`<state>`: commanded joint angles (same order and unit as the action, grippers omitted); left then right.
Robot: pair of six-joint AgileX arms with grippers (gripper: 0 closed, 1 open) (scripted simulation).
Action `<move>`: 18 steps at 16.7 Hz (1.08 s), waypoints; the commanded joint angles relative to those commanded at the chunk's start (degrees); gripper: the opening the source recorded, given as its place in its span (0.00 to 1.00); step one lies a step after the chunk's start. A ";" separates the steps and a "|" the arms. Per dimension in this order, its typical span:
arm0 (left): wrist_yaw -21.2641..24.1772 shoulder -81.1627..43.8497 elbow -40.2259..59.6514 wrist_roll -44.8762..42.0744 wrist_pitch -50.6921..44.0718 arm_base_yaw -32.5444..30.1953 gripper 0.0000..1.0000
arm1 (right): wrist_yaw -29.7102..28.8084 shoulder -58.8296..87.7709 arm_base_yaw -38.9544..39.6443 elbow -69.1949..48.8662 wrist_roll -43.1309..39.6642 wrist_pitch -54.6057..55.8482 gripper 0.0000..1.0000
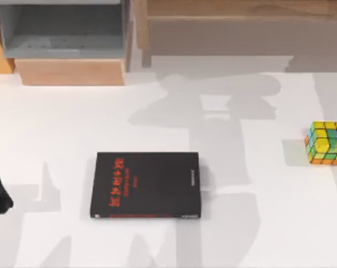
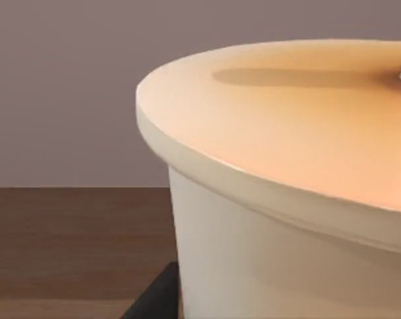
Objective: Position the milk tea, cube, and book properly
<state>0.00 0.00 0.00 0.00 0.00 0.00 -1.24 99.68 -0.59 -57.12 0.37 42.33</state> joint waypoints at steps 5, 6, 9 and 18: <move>0.00 0.00 0.00 0.00 0.00 0.00 1.00 | 0.12 -0.12 -0.23 0.27 0.05 0.31 0.00; 0.00 0.00 0.00 0.00 0.00 0.00 1.00 | 0.67 -0.43 -0.80 0.82 -0.18 0.97 0.00; 0.00 0.00 0.00 0.00 0.00 0.00 1.00 | 4.91 -1.79 -5.46 5.48 -0.81 6.37 0.00; 0.00 0.00 0.00 0.00 0.00 0.00 1.00 | 11.72 3.91 -11.69 13.78 -0.57 22.58 0.00</move>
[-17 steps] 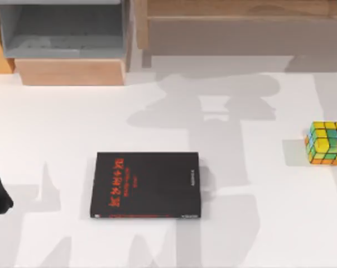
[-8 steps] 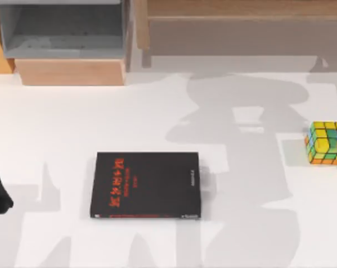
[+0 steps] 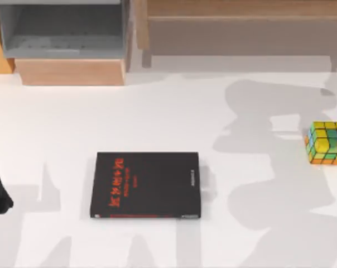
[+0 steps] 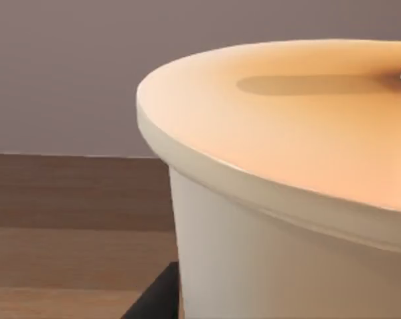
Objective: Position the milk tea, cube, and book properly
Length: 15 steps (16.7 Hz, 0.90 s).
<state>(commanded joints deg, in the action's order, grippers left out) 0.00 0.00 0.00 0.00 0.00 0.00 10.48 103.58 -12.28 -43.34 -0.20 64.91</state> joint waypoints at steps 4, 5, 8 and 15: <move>0.00 0.00 0.00 0.00 0.00 0.00 1.00 | 2.38 6.69 -2.31 2.63 0.33 5.08 0.00; 0.00 0.00 0.00 0.00 0.00 0.00 1.00 | 3.05 7.67 -3.02 3.29 0.36 5.97 0.00; 0.00 0.00 0.00 0.00 0.00 0.00 1.00 | 3.54 8.21 -3.48 3.69 0.39 6.50 0.00; 0.00 0.00 0.00 0.00 0.00 0.00 1.00 | 3.44 10.91 -3.32 3.65 0.42 9.59 0.00</move>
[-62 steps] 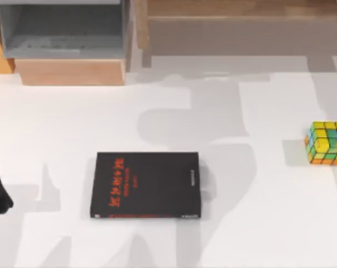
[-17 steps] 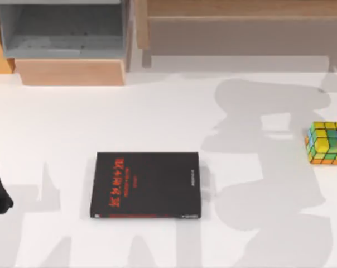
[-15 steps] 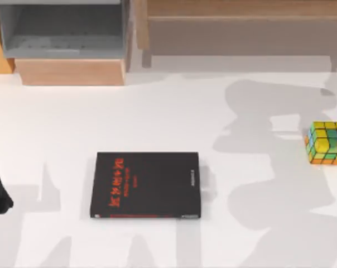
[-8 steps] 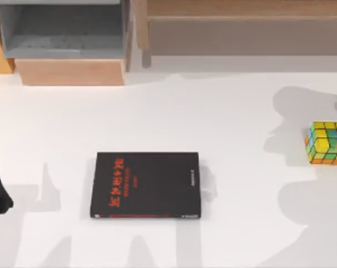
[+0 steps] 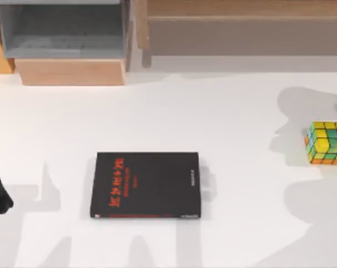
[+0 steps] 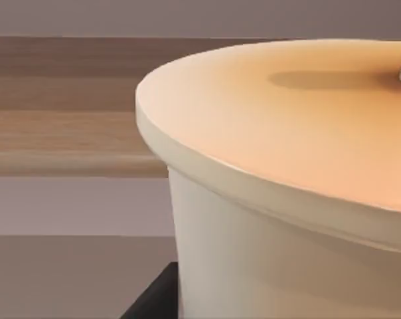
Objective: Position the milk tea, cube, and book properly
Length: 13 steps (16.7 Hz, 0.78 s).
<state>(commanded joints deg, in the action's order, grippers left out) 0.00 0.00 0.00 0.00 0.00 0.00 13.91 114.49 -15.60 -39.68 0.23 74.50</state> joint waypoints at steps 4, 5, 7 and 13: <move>0.00 0.00 0.00 0.00 0.00 0.00 1.00 | 0.01 3.61 -0.15 0.31 -0.07 3.88 0.00; 0.00 0.00 0.00 0.00 0.00 0.00 1.00 | 0.01 4.19 -0.17 0.41 -0.08 4.38 0.00; 0.00 0.00 0.00 0.00 0.00 0.00 1.00 | 0.01 4.51 -0.18 0.50 -0.09 4.56 0.00; 0.00 0.00 0.00 0.00 0.00 0.00 1.00 | 0.01 4.51 -0.18 0.50 -0.09 4.56 0.30</move>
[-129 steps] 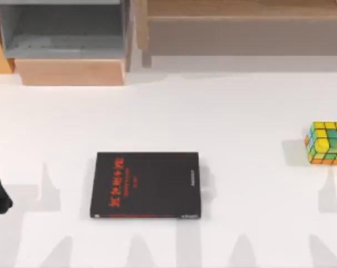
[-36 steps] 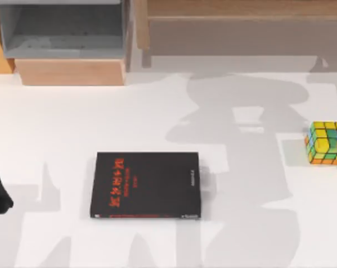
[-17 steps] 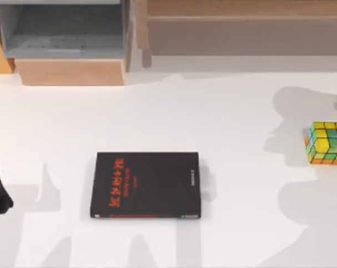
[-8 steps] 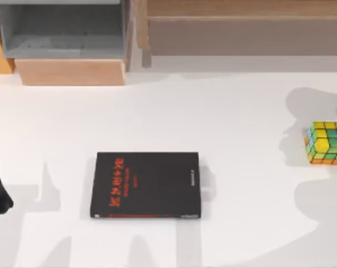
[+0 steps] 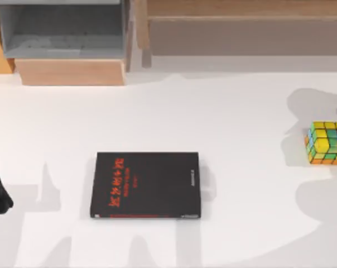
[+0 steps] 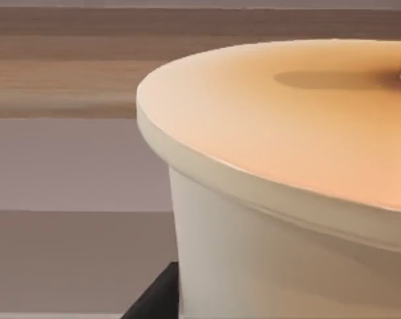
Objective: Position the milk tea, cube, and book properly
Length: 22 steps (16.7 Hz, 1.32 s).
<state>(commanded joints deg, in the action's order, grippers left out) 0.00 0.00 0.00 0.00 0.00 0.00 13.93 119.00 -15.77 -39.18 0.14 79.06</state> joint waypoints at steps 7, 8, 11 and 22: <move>0.00 0.00 0.00 0.00 0.00 0.00 1.00 | 0.00 0.00 0.00 0.00 0.00 0.00 0.83; 0.00 0.00 0.00 0.00 0.00 0.00 1.00 | 0.00 0.00 0.00 0.00 0.00 0.00 0.90; 0.00 0.00 0.00 0.00 0.00 0.00 1.00 | 0.00 0.00 0.00 0.00 0.00 0.00 1.00; 0.00 0.00 0.00 0.00 0.00 0.00 1.00 | 0.73 -1.54 -0.65 3.34 0.02 1.95 1.00</move>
<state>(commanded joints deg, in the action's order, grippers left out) 0.00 0.00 0.00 0.00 0.00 0.00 14.66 117.46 -16.42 -35.85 0.15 81.01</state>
